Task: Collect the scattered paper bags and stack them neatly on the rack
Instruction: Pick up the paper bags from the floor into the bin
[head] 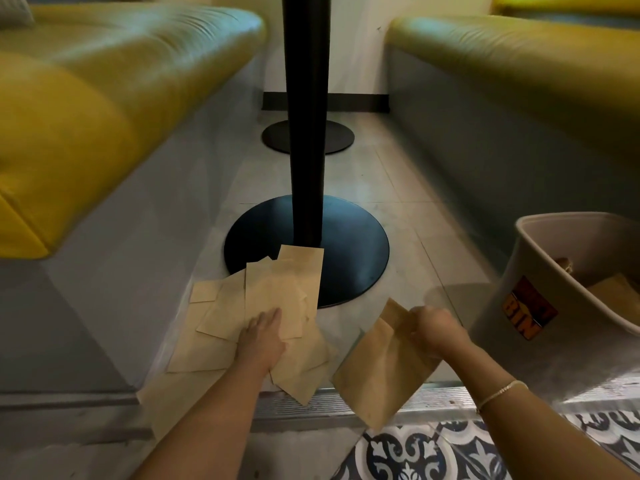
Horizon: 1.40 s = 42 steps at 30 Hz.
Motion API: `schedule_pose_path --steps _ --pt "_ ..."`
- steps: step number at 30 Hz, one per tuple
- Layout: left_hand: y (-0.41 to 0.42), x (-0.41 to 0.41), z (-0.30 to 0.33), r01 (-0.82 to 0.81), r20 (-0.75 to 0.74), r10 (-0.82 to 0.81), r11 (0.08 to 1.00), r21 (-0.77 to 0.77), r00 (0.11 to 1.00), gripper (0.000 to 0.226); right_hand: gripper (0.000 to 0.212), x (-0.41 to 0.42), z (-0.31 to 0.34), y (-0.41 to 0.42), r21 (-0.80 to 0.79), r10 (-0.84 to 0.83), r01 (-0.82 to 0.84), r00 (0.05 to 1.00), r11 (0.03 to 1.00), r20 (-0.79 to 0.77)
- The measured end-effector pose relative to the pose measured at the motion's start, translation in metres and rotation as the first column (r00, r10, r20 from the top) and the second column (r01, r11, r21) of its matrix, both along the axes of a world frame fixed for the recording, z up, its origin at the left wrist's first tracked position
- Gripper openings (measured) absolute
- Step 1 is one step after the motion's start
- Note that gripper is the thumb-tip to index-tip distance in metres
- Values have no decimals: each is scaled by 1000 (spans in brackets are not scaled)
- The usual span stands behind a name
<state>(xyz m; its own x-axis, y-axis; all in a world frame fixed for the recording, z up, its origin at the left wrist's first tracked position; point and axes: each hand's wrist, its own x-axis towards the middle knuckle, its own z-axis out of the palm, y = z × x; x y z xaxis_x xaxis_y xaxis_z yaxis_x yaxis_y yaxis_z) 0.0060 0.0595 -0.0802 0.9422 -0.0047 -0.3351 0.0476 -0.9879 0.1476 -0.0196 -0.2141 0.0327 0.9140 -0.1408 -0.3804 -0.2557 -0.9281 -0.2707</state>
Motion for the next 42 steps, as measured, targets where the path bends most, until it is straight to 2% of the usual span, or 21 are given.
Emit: schedule_pose_path --steps 3,6,9,13,15,17,19,21,23,25,28,31,33,36,39,42 --pt "-1 0 -8 31 76 -35 998 47 996 69 33 1 2 4 -11 24 -23 1000 1000 19" --pt "-2 -1 -8 90 112 -109 983 163 988 57 33 1 4 5 -21 37 -36 998 999 49" --pt "-5 -1 -3 209 56 -230 944 255 971 42 34 2 8 3 -38 39 -36 997 999 68" --pt "-3 -1 4 300 16 -318 910 285 948 36 37 -1 15 0 -50 26 -22 997 999 76" --pt "-5 -2 13 301 37 -327 903 307 944 33 37 -3 22 0 -59 19 -14 996 998 90" --pt "-11 -3 29 235 118 -277 930 283 954 31 36 -3 31 0 -66 15 -7 992 998 126" --pt "-22 -2 53 128 301 -180 974 187 937 24 34 0 49 -1 -49 -8 17 984 999 178" --pt "-34 5 81 58 509 -46 998 -8 859 6 31 2 76 -7 -3 -61 64 966 998 250" --pt "-51 12 113 17 538 119 970 -242 835 16 33 1 109 -16 53 -122 110 925 993 359" --pt "-73 16 150 25 550 248 897 -441 798 23 39 -6 144 -28 131 -220 178 843 975 491" --pt "-115 15 215 85 545 421 730 -678 725 22 37 -21 194 -51 226 -373 303 639 926 673" --pt "-158 8 273 211 548 431 615 -760 717 28 41 -39 234 -79 268 -460 439 422 858 781" --pt "-183 -1 304 301 566 432 540 -786 702 28 44 -51 251 -101 289 -502 507 355 812 789" --pt "-218 -12 334 411 592 424 445 -796 686 25 45 -61 261 -129 273 -538 583 345 765 769" --pt "-246 -23 349 491 607 370 364 -791 703 23 42 -64 248 -145 254 -593 628 415 735 690" --pt "-270 -33 349 514 624 293 374 -772 724 26 30 -63 222 -151 213 -594 619 512 756 621"
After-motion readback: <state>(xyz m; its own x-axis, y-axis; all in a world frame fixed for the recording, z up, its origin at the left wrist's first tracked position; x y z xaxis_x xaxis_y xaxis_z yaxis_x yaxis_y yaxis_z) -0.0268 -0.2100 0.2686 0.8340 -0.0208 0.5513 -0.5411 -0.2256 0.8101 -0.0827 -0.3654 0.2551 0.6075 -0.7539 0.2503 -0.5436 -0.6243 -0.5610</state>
